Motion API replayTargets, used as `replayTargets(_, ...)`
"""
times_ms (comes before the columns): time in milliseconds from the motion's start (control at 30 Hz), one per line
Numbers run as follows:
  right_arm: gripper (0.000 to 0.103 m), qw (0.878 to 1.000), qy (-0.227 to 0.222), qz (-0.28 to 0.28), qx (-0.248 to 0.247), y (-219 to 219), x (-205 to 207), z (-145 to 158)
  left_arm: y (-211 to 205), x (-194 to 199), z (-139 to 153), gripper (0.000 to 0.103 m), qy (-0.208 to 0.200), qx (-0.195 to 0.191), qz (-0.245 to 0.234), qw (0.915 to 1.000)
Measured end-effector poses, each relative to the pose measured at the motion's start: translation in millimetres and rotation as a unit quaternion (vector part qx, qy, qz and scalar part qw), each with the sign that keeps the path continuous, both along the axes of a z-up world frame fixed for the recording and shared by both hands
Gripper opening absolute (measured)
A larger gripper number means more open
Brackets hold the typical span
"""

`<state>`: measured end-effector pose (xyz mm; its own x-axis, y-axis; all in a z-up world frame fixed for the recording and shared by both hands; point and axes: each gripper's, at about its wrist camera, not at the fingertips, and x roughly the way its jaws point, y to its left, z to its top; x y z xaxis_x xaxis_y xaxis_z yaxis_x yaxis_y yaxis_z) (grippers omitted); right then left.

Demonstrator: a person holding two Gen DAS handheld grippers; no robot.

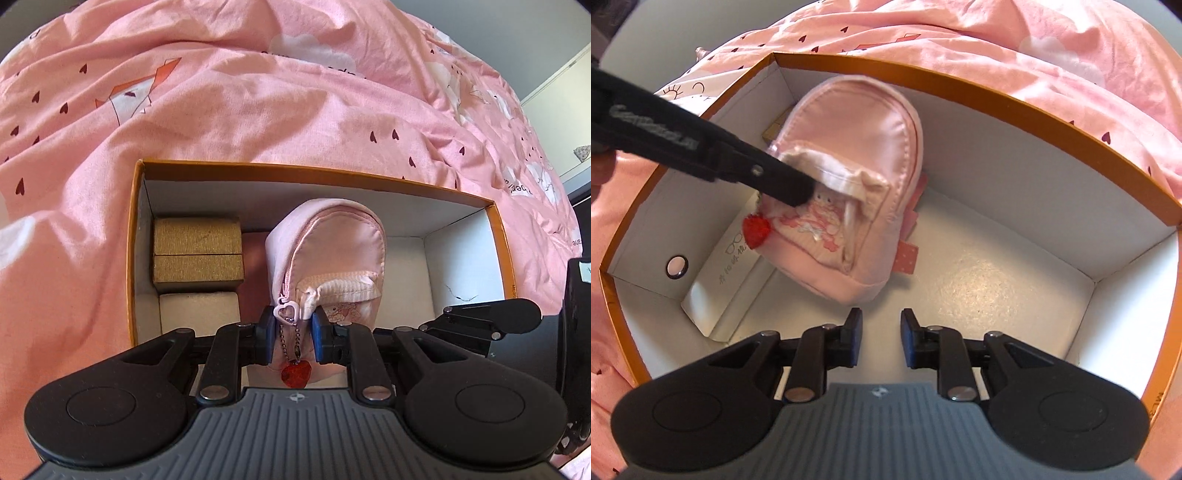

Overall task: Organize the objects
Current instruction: 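Lower the pink backpack into the orange box and open the left tool, then withdraw both tools up and away from the orange box toward the remaining items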

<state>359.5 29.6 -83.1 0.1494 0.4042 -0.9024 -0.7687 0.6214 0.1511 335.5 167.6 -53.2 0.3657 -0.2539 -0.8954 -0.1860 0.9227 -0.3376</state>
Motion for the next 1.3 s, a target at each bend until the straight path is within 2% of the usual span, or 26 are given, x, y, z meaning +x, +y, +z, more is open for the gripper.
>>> replayTargets(167,0.025,1.0,-0.003,-0.003,0.01,-3.8,-4.9,0.8,5.5,5.7,-5.1,0.025,0.018,-0.003,0.013,0.9998)
replayTargets(300,0.025,1.0,-0.005,0.004,0.014,-2.9,-8.2,3.1,1.3,5.2,-1.5,0.036,0.017,0.015,0.009,0.9997)
replayTargets(400,0.033,1.0,-0.005,0.012,0.019,-3.6,-12.2,7.2,-3.1,1.8,4.3,0.043,0.007,0.029,-0.001,0.9995)
replayTargets(533,0.034,1.0,-0.008,0.015,0.022,-2.8,-13.4,7.2,-3.6,-1.2,6.1,0.041,-0.001,0.038,-0.002,0.9993)
replayTargets(700,0.034,0.999,-0.017,0.01,0.027,-1.0,-15.7,8.2,-2.4,-3.7,7.6,0.032,-0.013,0.041,0.002,0.9991)
replayTargets(833,0.025,0.999,-0.012,0.004,0.034,3.2,-13.9,7.8,-0.7,-4.6,9.3,0.03,-0.021,0.04,0.008,0.9989)
replayTargets(1067,0.028,0.999,-0.006,-0.007,0.03,3.2,-15.9,8.8,-15.8,-29.0,31.9,0.03,-0.075,0.081,-0.012,0.9938)
replayTargets(1167,0.034,0.999,-0.009,-0.02,0.037,-5.2,-21.7,18.0,-25.4,-49.5,47.0,0.03,-0.105,0.084,-0.025,0.9907)
replayTargets(1300,0.04,0.997,-0.034,-0.039,0.065,-22.2,-39.7,41.4,-40.2,-84.2,68.5,0.032,-0.145,0.077,-0.035,0.9858)
